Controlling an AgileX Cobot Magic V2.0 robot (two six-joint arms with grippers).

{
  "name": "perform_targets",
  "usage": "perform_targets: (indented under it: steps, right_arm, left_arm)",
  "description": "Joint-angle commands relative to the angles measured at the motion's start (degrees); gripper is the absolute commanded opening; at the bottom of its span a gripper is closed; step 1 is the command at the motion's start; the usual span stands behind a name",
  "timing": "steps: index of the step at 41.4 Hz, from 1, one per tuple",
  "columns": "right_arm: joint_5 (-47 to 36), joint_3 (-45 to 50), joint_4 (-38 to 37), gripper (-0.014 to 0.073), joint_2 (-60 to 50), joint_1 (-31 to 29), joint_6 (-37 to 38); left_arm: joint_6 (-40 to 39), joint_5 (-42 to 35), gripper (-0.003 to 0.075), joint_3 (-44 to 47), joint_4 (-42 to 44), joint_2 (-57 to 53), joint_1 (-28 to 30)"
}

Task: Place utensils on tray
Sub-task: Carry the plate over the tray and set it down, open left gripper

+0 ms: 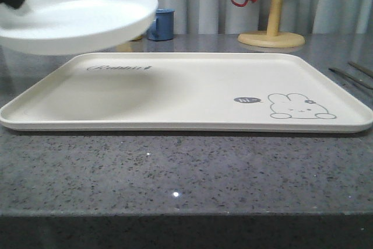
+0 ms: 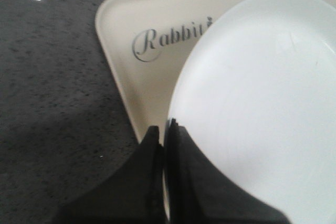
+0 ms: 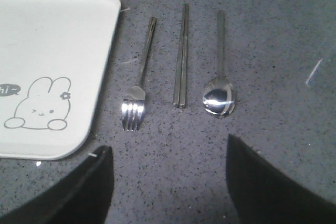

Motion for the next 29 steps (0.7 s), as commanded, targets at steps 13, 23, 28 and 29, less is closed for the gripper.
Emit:
perform_targets:
  steps: [13, 23, 28, 29]
  right_arm:
    - [-3.64, -2.01, 0.00, 0.0488, 0.80, -0.41, -0.17]
    - [-3.64, -2.01, 0.00, 0.0488, 0.80, -0.41, -0.17]
    - [-3.64, -2.01, 0.00, 0.0488, 0.80, -0.41, -0.17]
    - [-3.64, -2.01, 0.00, 0.0488, 0.80, -0.41, -0.17]
  left_arm:
    - [0.20, -7.68, -0.0018, -1.96, 1.63, 5.12, -9.27]
    - [0.20, -10.73, 0.0007, -1.96, 1.75, 7.98, -9.27]
    - [0.20, -11.15, 0.0217, -1.96, 1.75, 8.12, -9.27]
    - [0.10, -11.15, 0.0281, -1.96, 1.65, 8.12, -9.27]
